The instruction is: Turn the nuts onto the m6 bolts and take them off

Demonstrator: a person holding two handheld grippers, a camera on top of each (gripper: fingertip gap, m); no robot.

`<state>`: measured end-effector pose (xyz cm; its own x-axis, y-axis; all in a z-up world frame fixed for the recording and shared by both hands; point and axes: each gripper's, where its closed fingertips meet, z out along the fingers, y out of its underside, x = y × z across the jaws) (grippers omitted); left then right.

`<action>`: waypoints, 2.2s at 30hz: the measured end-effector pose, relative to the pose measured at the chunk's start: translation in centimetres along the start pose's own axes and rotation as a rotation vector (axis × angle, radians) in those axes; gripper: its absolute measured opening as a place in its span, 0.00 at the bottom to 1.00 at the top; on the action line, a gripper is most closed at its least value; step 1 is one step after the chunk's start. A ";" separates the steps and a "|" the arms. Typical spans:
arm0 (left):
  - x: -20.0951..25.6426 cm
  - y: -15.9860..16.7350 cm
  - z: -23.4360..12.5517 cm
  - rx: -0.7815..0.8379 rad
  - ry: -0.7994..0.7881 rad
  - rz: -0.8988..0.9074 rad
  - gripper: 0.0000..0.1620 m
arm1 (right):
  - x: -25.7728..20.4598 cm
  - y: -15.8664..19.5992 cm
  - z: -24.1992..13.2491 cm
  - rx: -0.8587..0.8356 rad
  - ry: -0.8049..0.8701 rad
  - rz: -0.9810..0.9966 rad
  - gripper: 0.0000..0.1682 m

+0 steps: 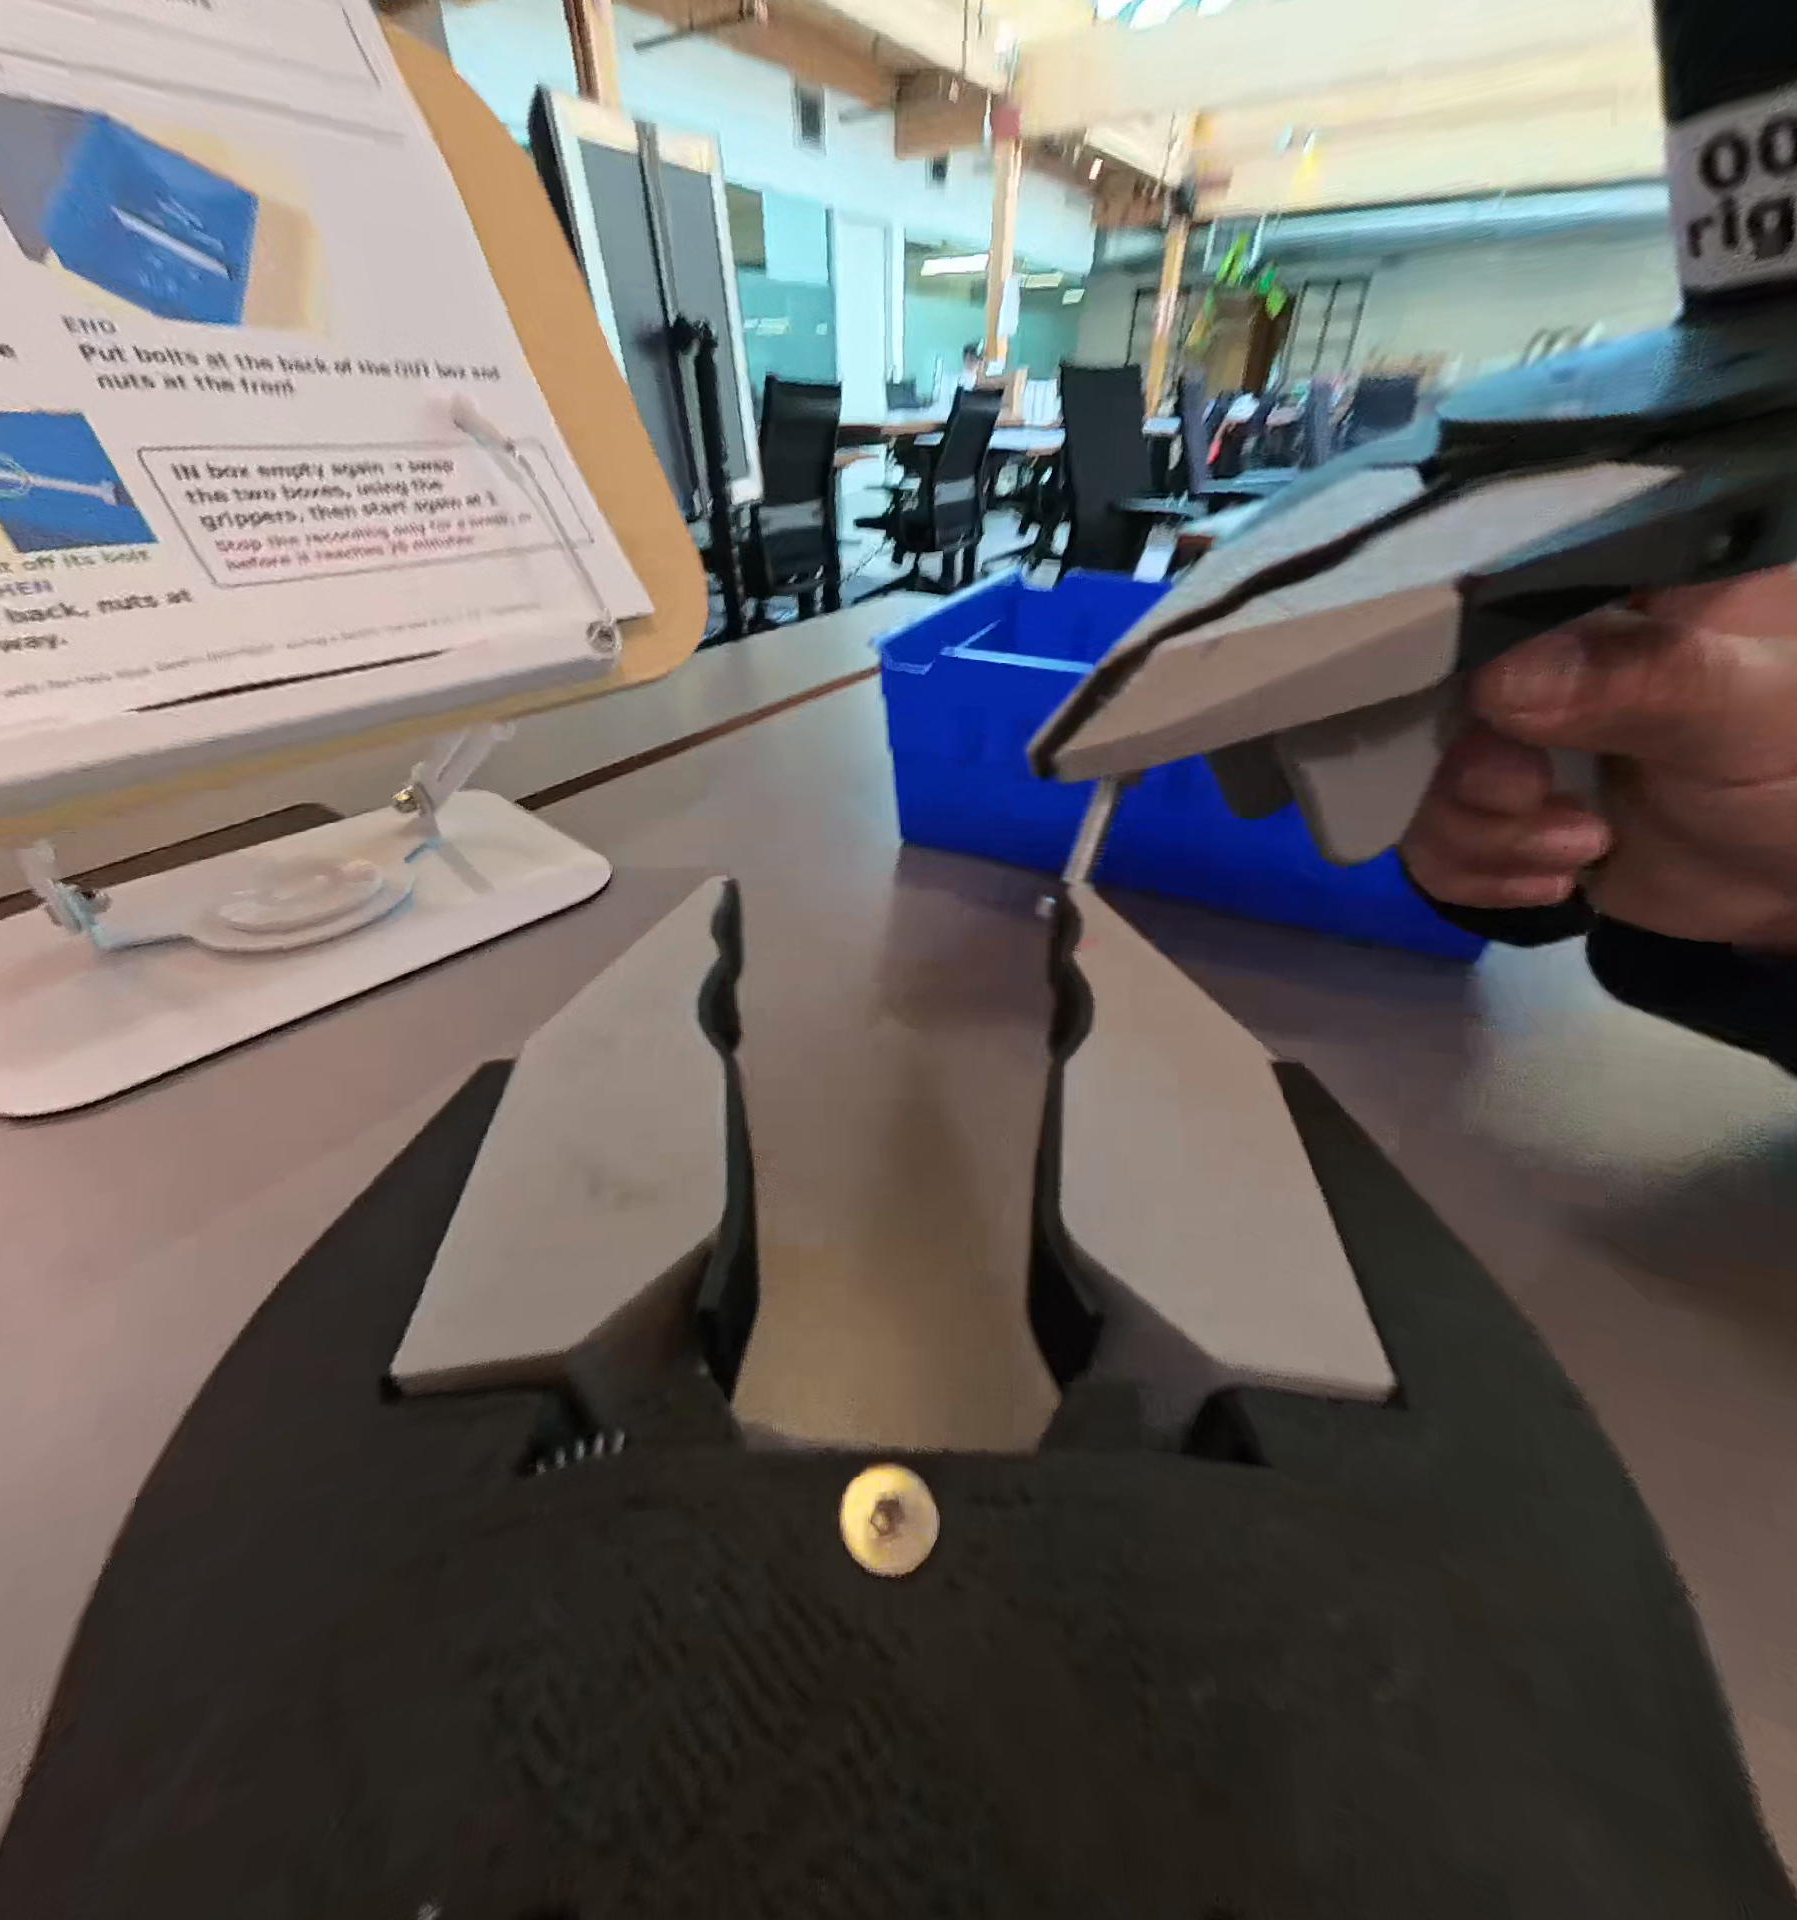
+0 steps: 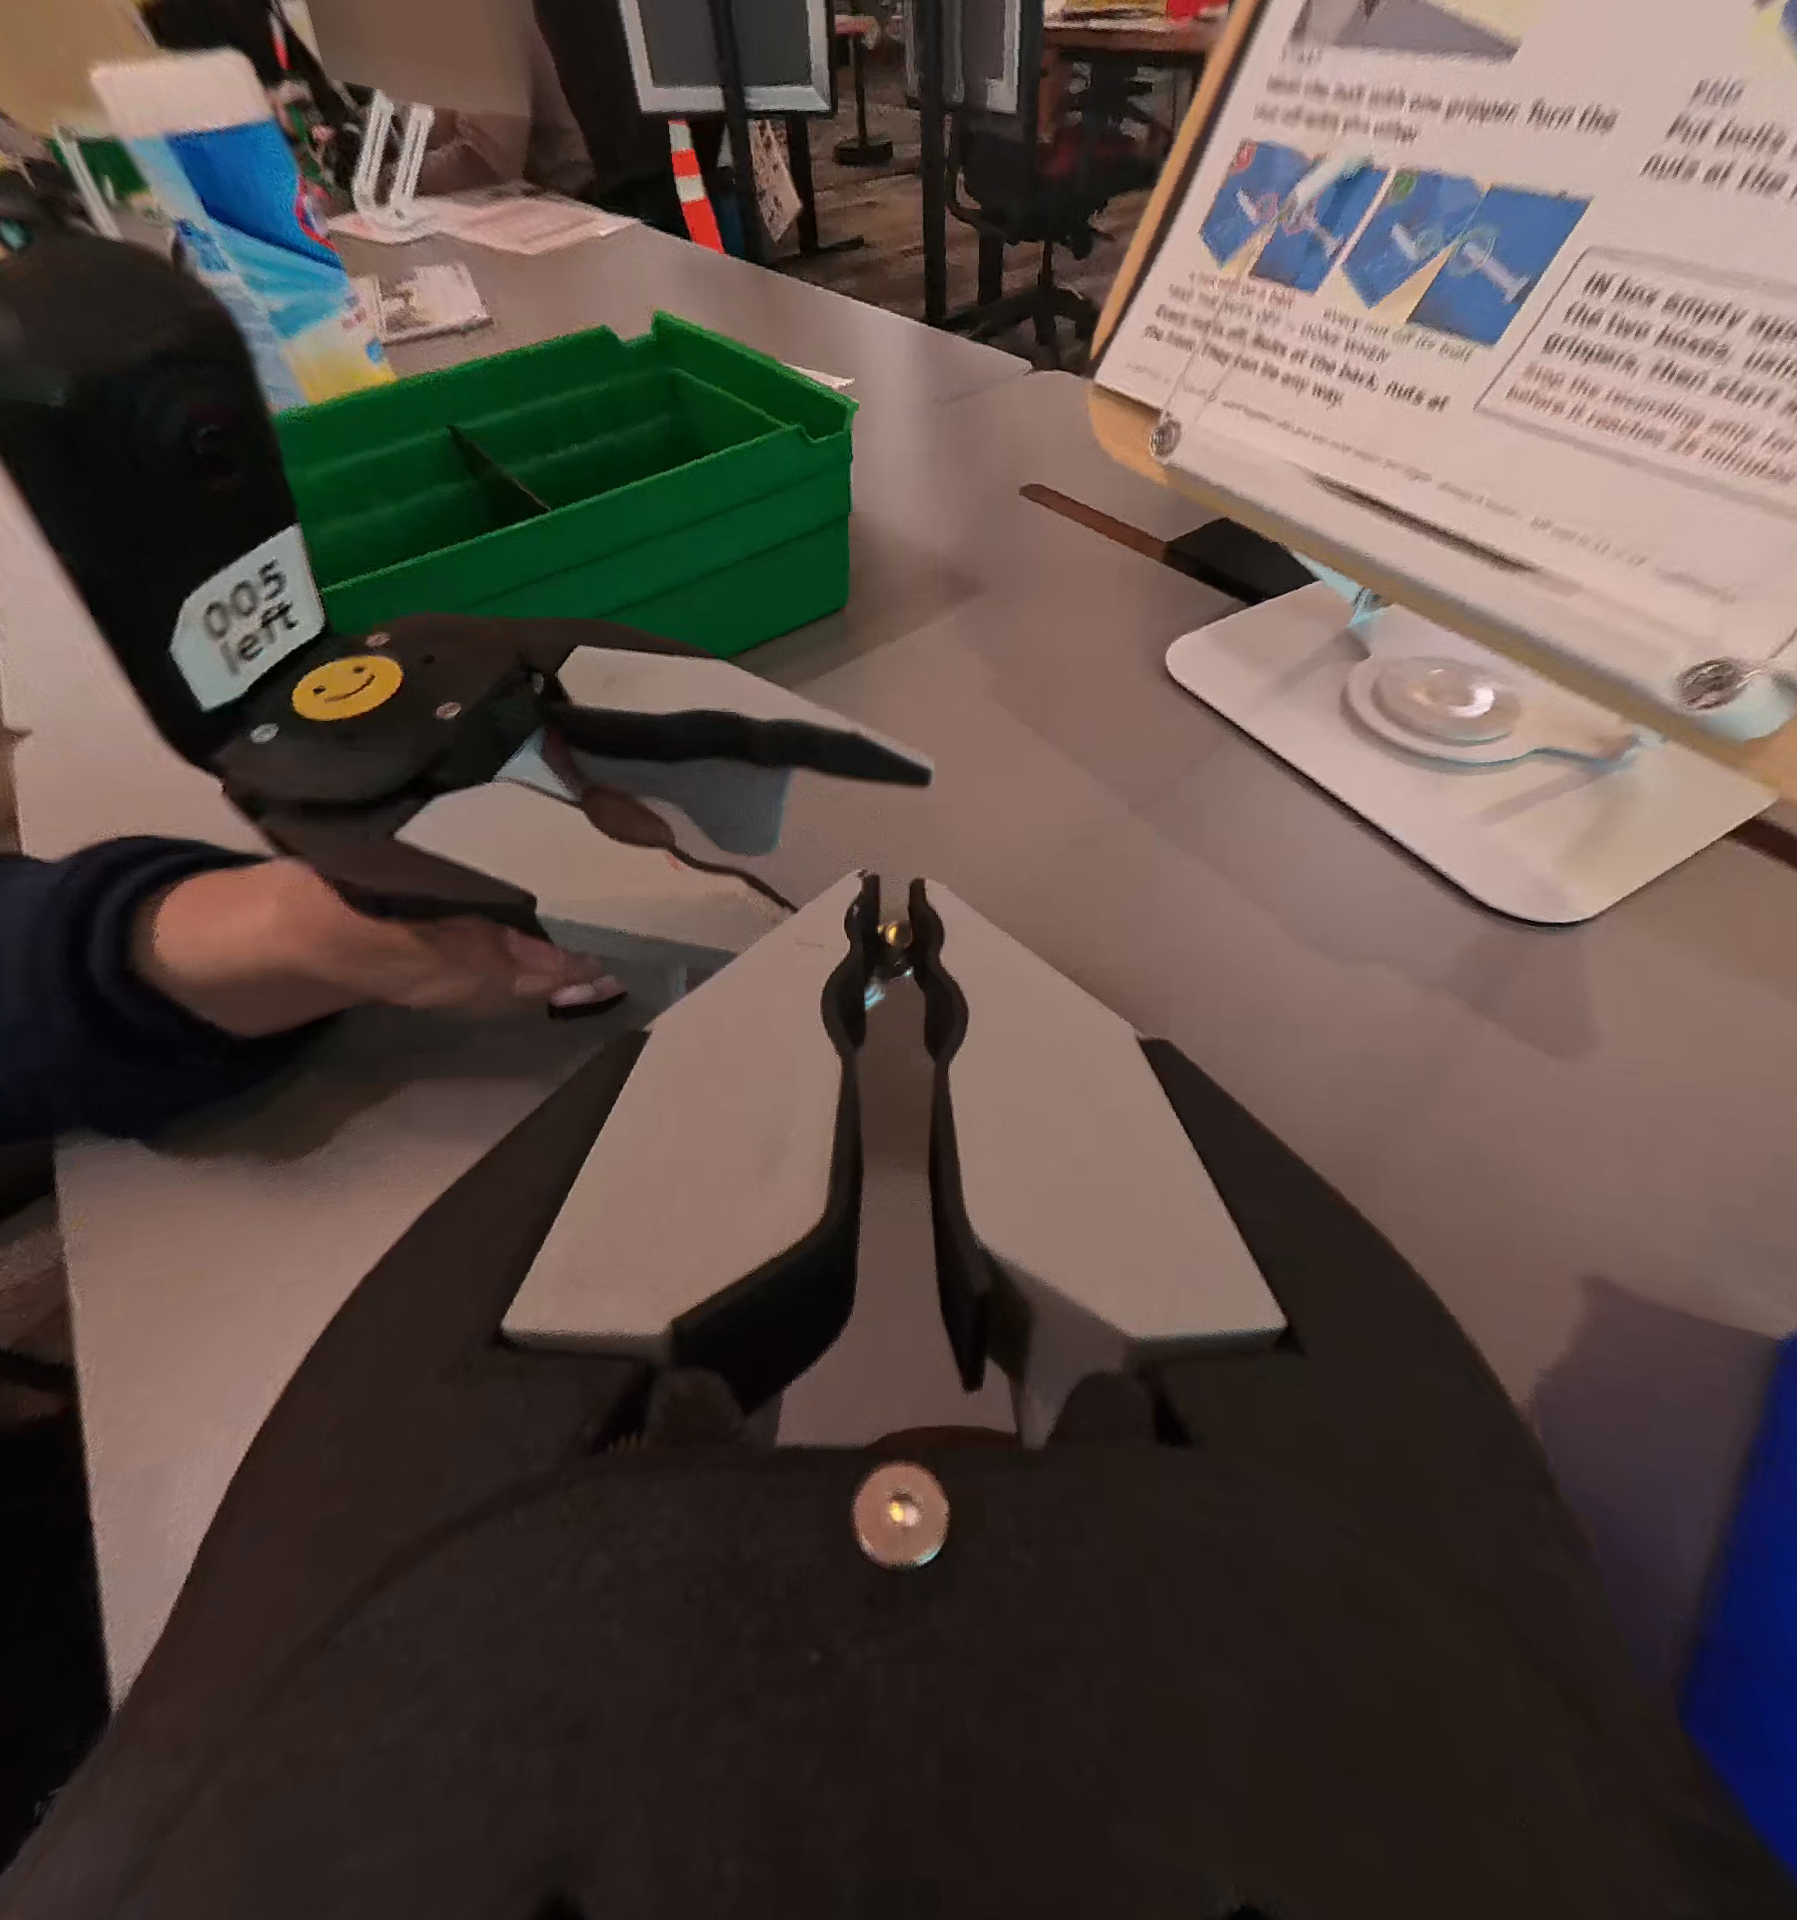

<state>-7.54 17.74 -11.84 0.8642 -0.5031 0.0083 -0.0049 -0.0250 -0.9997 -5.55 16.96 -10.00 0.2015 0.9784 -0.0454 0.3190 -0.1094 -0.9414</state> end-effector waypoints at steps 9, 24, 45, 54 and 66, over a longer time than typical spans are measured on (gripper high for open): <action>1.0 0.7 -0.3 -0.030 0.047 0.013 0.28 | 4.3 0.9 -8.0 -0.012 0.205 0.045 0.01; 1.8 3.6 -0.1 -0.180 0.042 -0.082 0.29 | 17.0 7.2 -15.0 -0.423 0.674 -0.062 0.15; -18.8 0.4 -29.3 -0.640 -0.722 -0.199 0.27 | -2.2 5.0 -1.2 -0.047 -0.055 -0.135 0.19; -22.9 9.4 -28.5 -0.906 -0.745 -0.323 0.25 | -3.2 6.0 -0.7 -0.087 -0.049 -0.216 0.20; -24.1 11.9 -29.0 -1.014 -0.730 -0.389 0.17 | -3.9 6.3 -0.3 -0.090 -0.065 -0.228 0.19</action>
<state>-43.00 4.51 -23.23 0.9651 0.2582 -0.0443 0.2080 -0.8579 -0.4698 -4.05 12.45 -15.63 0.0555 0.9885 0.1406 0.4314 0.1032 -0.8962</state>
